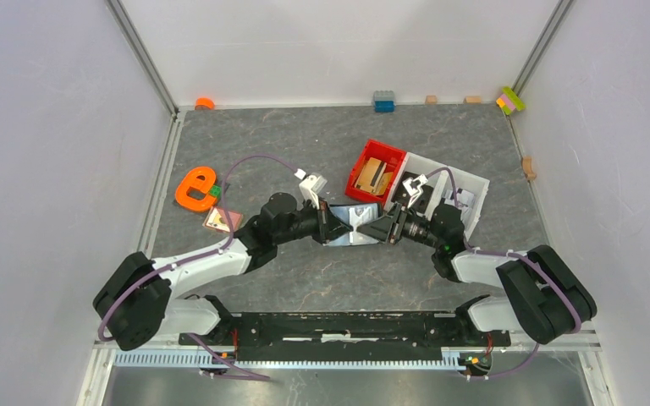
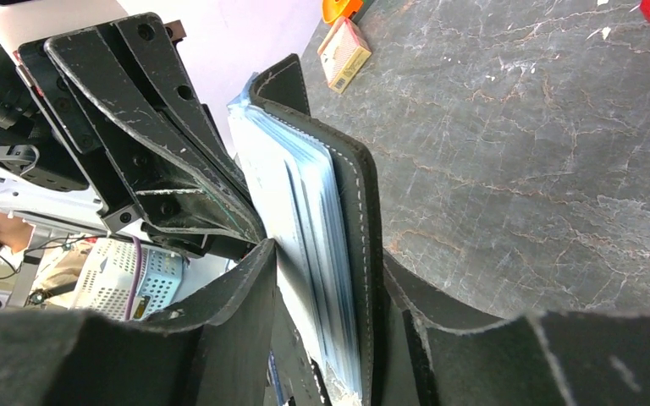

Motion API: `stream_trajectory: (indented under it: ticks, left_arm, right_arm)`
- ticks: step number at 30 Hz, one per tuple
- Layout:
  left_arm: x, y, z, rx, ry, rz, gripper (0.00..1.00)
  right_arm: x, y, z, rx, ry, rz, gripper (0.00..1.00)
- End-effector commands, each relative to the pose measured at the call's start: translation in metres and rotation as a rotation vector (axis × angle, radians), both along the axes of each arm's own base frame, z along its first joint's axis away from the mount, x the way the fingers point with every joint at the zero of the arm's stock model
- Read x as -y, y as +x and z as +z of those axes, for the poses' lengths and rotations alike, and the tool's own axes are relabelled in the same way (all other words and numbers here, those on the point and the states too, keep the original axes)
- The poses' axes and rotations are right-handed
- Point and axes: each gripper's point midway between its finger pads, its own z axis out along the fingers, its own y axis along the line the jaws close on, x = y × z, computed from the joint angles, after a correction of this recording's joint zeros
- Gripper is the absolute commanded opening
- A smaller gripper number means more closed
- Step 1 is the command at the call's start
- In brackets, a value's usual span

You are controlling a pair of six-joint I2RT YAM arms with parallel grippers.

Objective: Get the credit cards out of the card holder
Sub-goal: Remove the credit card from the card holder.

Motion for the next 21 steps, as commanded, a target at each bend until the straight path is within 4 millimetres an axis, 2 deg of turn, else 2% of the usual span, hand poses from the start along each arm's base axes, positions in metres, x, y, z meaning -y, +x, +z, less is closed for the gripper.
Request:
stream_trajectory:
  ticks: [1,6,13,15,18,21]
  left_arm:
    - [0.0,0.007,0.036,0.066,-0.095,0.018,0.02]
    - [-0.012,0.018,0.031,0.032,-0.099,0.074,0.02]
    - [-0.017,0.025,0.024,-0.013,-0.103,0.1,0.02]
    - [-0.019,0.027,0.022,-0.026,-0.1,0.107,0.02]
    - [-0.023,0.031,0.019,-0.041,-0.098,0.125,0.02]
    - [-0.025,0.033,0.018,-0.047,-0.098,0.137,0.02]
  right_arm:
    - [-0.005,0.005,0.012,0.039,0.011,0.012,0.47]
    - [-0.001,0.008,0.011,0.044,-0.002,-0.006,0.39]
    - [0.0,0.005,0.017,0.049,0.034,0.002,0.28]
    - [0.0,0.005,0.018,0.051,0.038,0.003,0.21]
    - [0.001,0.005,0.018,0.05,0.042,0.001,0.2]
    - [0.002,0.004,0.019,0.05,0.046,0.0,0.12]
